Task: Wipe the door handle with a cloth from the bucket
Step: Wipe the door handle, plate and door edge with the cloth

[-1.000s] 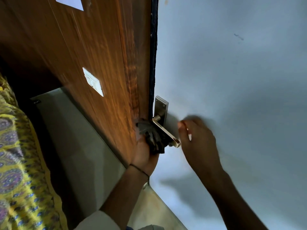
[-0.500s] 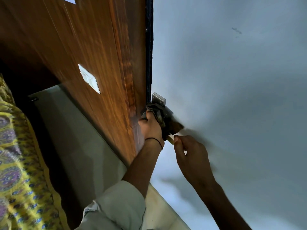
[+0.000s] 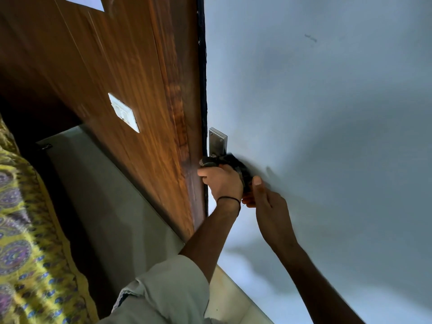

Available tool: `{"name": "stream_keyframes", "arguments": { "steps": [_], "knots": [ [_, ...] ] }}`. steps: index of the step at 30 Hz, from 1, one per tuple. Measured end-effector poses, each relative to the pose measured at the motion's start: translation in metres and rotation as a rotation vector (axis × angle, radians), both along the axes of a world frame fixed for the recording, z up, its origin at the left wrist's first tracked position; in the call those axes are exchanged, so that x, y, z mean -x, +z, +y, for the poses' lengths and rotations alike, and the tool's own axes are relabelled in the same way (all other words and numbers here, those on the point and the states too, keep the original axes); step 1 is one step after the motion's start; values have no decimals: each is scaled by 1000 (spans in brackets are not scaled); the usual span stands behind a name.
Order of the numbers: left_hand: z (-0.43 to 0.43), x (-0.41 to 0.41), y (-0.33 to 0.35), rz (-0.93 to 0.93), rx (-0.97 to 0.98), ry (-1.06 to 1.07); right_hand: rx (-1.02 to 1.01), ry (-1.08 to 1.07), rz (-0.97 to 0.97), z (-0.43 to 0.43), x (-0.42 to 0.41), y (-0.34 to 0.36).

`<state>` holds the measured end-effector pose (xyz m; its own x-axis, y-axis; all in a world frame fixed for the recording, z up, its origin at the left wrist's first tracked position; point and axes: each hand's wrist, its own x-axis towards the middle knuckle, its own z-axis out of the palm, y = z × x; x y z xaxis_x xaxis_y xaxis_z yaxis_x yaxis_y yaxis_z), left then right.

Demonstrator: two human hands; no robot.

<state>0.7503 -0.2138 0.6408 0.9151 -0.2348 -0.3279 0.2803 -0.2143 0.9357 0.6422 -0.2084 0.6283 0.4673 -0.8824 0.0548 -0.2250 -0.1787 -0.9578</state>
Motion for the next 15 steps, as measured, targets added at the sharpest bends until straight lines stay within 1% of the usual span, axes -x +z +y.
{"name": "stream_keyframes", "arguments": {
  "steps": [5, 12, 15],
  "knots": [
    [-6, -7, 2, 12, 34, 101, 18, 20, 25, -2, 1, -5],
    [-5, -26, 5, 255, 227, 112, 17, 14, 53, -1, 1, -4],
    [1, -34, 9, 379, 351, 54, 0, 19, 56, -2, 1, -4]
  ]
}}
